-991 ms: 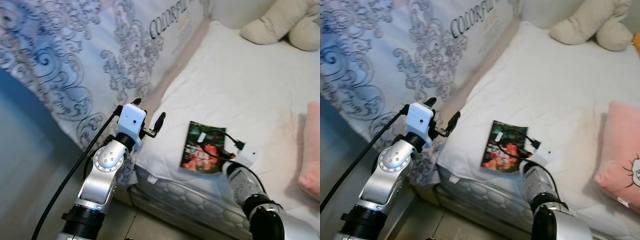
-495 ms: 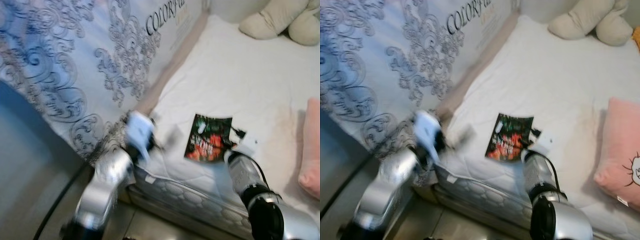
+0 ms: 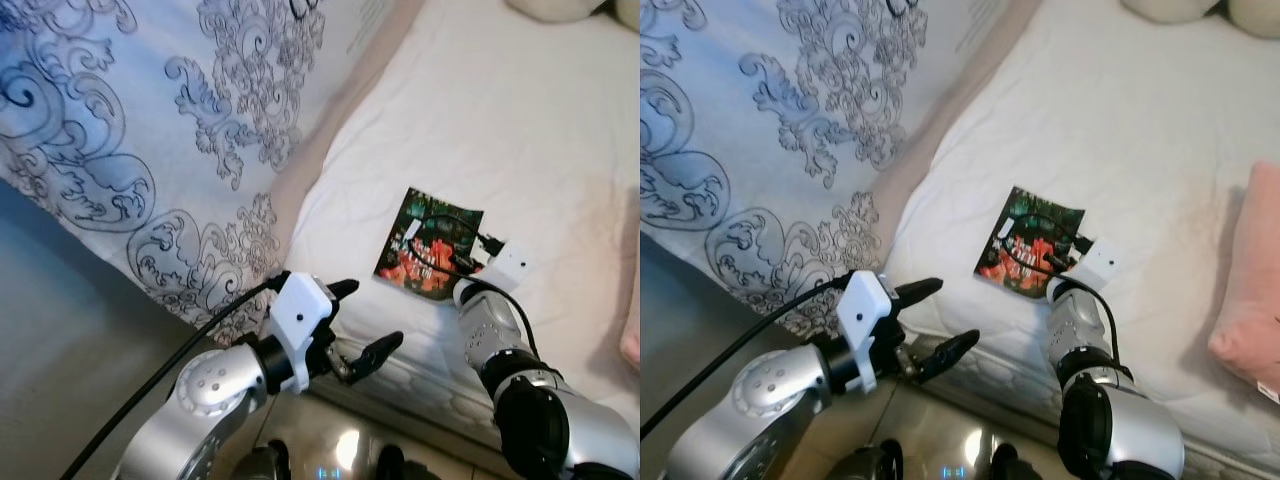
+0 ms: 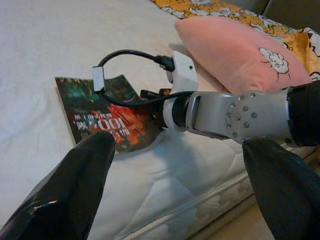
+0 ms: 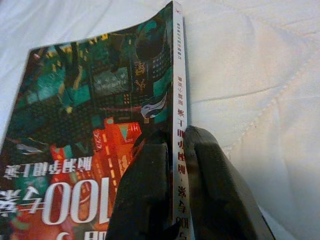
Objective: Clean up the room
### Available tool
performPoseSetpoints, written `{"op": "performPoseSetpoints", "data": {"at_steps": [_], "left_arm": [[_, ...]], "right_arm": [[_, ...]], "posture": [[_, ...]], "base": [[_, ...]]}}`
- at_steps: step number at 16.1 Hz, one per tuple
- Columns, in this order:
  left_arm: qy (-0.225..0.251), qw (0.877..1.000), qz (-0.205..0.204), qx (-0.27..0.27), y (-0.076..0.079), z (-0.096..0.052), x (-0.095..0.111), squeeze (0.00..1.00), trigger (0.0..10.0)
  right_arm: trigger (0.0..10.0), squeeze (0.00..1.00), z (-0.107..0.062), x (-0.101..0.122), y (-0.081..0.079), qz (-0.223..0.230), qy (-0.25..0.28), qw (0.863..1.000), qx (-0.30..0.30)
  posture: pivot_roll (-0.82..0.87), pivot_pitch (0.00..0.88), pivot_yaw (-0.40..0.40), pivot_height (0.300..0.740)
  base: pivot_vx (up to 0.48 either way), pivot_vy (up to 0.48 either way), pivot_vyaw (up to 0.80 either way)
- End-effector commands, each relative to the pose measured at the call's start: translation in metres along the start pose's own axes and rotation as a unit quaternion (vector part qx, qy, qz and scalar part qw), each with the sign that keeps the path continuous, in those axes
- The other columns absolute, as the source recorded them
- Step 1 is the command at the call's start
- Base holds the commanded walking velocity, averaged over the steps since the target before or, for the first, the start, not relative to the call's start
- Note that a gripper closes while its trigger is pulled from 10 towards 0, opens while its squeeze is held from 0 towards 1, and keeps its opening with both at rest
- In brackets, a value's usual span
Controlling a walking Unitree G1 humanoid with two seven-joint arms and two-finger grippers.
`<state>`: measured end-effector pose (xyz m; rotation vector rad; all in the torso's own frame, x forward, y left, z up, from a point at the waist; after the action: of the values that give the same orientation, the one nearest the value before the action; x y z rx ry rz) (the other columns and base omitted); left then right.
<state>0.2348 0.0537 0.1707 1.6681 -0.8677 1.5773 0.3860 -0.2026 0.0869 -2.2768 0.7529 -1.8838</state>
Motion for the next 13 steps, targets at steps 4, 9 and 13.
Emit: {"op": "performPoseSetpoints", "data": {"at_steps": [4,9,13], "left_arm": [[-0.019,1.0,-0.015,0.002,0.008,-0.01,-0.002,0.0,10.0],[-0.024,1.0,-0.019,0.009,0.006,-0.009,-0.005,0.0,10.0],[-0.011,1.0,-0.018,0.018,-0.002,0.002,-0.004,0.0,10.0]], "right_arm": [[10.0,1.0,-0.001,-0.007,0.011,-0.076,-0.026,0.996,-0.038],[10.0,1.0,-0.001,-0.002,0.018,-0.133,-0.018,0.99,-0.041],[10.0,1.0,0.004,0.032,0.026,-0.223,0.046,0.973,-0.045]], "posture": [[0.38,0.371,0.036,0.74],[0.37,0.345,0.019,0.74],[0.33,0.273,-0.017,0.74]], "base": [[0.0,0.0,0.0],[0.0,0.0,0.0],[0.0,0.0,0.0]]}}
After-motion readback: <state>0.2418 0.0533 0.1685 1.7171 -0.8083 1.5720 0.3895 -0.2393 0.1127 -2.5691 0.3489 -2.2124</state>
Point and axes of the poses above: a point about 5 cm out from each wrist's last joint towards the gripper, its own z axis pointing out of the wrist towards the gripper, its own x axis along the axis of the wrist's last joint, y = z × x, the point moved 2 cm from there along z, pointing out of the wrist towards the gripper, and after that the axes turned 5 degrees about -z, right-handed, at the moved point
